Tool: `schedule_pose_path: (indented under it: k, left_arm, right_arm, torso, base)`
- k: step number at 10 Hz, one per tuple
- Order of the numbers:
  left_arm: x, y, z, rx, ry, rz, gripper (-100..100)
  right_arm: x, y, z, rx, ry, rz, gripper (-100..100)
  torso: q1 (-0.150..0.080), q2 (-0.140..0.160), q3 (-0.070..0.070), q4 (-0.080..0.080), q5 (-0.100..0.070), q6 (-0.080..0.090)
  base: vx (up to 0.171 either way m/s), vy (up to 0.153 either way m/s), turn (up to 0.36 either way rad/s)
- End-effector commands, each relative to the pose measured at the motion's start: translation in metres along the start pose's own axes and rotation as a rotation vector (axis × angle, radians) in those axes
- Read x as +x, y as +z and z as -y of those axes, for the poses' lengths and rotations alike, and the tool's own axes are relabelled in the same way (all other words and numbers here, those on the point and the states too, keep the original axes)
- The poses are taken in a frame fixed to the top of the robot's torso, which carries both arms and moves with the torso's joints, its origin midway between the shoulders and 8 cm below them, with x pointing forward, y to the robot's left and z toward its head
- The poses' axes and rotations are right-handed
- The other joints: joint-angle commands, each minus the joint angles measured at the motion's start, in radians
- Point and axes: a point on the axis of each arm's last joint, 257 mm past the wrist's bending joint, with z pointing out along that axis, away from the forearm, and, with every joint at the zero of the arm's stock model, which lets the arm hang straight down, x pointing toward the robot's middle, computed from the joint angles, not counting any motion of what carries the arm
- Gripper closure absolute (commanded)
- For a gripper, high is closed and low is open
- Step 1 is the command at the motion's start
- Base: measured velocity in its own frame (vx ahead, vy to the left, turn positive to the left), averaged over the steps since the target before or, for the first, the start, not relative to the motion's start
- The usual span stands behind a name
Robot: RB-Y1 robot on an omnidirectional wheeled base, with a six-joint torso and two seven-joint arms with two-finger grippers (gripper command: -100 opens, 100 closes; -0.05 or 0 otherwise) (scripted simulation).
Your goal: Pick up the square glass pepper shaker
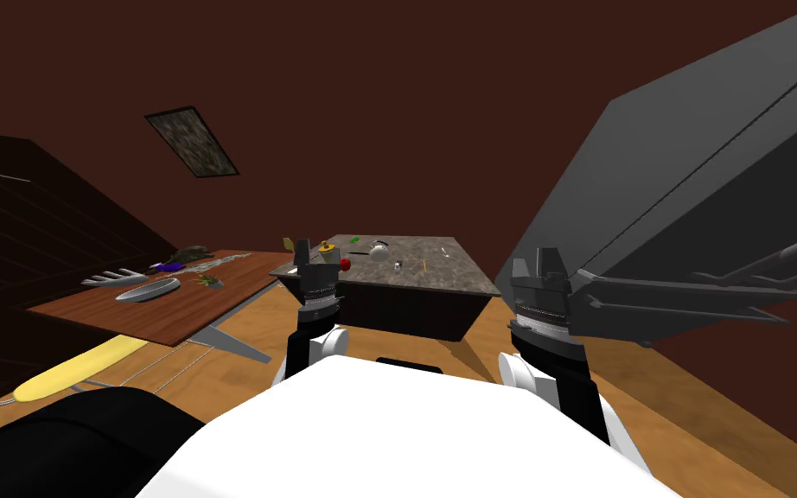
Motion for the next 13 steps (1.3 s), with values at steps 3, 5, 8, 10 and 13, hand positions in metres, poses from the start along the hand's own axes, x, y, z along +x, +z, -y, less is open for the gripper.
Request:
schedule_pose_path:
  k: [3, 5, 8, 10, 13]
  left_arm:
    - [0.022, 0.000, -0.015, -0.022, 0.039, -0.119, -100]
    - [0.038, -0.001, -0.032, -0.044, 0.073, -0.197, -100]
    - [0.060, -0.003, -0.067, -0.093, 0.139, -0.312, -100]
    - [0.073, -0.004, -0.093, -0.128, 0.191, -0.384, -100]
    - [0.081, -0.008, -0.131, -0.186, 0.254, -0.455, -100]
  right_arm:
    - [0.000, 0.000, 0.000, 0.000, 0.000, 0.000, 0]
    - [0.000, 0.000, 0.000, 0.000, 0.000, 0.000, 0]
    - [0.000, 0.000, 0.000, 0.000, 0.000, 0.000, 0]
    - [0.000, 0.000, 0.000, 0.000, 0.000, 0.000, 0]
    - [0.000, 0.000, 0.000, 0.000, 0.000, 0.000, 0]
  torso:
    - [-0.001, 0.002, 0.001, 0.000, 0.000, 0.000]
    - [-0.002, 0.004, 0.002, 0.001, 0.000, 0.000]
    - [-0.003, 0.005, 0.003, 0.001, -0.001, 0.000]
    - [-0.005, 0.005, 0.003, 0.001, -0.001, 0.000]
    - [-0.003, 0.004, 0.002, 0.001, -0.001, 0.000]
  base:
    - [-0.039, -0.016, -0.046]
    - [-0.070, -0.037, -0.081]
    - [-0.077, -0.060, -0.112]
    - [-0.087, -0.073, -0.120]
    - [-0.059, -0.060, -0.102]
